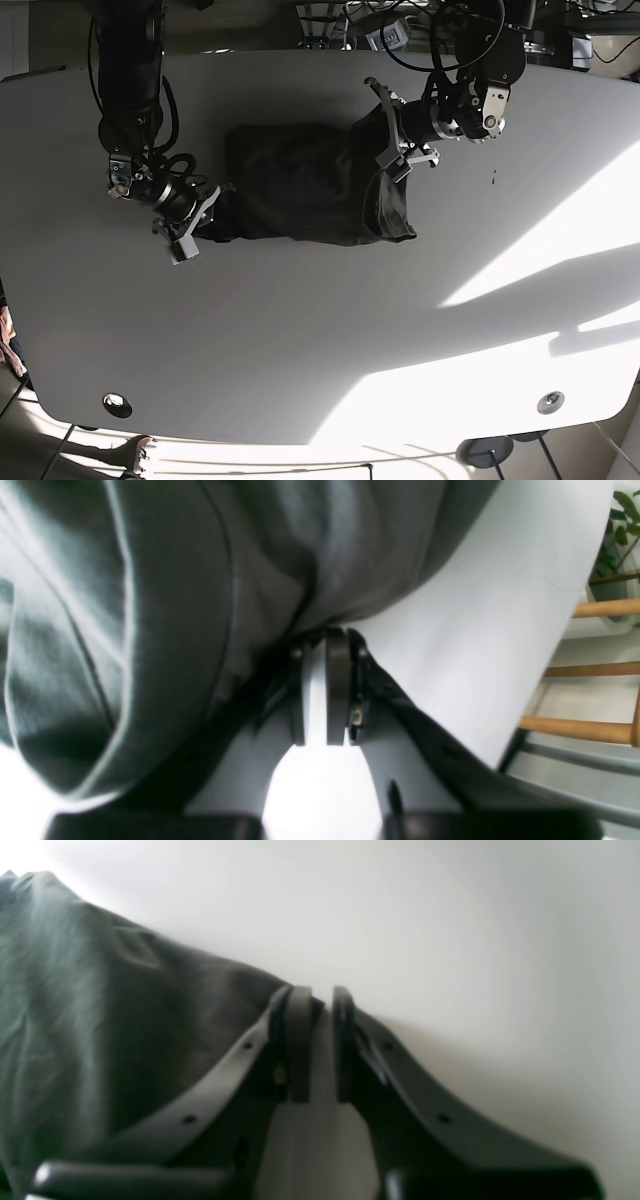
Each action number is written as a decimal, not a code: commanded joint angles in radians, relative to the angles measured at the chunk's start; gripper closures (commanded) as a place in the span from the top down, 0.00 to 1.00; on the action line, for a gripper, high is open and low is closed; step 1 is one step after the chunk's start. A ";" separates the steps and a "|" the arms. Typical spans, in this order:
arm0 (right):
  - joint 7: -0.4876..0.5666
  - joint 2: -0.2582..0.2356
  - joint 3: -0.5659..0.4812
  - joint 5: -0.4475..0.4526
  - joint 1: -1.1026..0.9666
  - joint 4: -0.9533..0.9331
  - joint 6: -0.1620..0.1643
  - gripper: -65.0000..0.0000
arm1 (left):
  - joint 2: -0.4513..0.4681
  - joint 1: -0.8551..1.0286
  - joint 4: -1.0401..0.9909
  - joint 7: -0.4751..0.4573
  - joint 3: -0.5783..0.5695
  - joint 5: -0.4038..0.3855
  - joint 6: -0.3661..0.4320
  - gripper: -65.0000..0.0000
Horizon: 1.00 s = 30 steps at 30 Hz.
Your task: Fold the T-shirt properly
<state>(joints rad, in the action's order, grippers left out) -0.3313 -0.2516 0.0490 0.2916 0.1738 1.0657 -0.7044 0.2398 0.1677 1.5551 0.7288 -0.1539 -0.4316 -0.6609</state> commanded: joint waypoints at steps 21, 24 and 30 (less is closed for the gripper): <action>-0.171 0.047 0.007 -0.015 -0.380 0.640 0.006 0.04 | 0.051 -0.572 -0.405 -0.093 0.003 0.061 -0.037 0.06; -0.234 0.079 0.005 -0.015 -0.377 0.710 0.006 0.04 | 0.048 -0.485 -0.239 -0.093 0.003 0.066 -0.037 0.06; -0.243 0.130 -0.004 -0.024 -0.334 0.609 0.006 0.04 | -0.041 -0.419 -0.193 -0.094 0.001 0.069 -0.037 0.06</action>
<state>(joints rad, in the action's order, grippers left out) -0.5869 -0.1135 0.0395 0.2604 -0.1650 1.6604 -0.6930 0.1925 -0.2325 1.3449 0.6559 -0.1577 -0.3447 -0.6968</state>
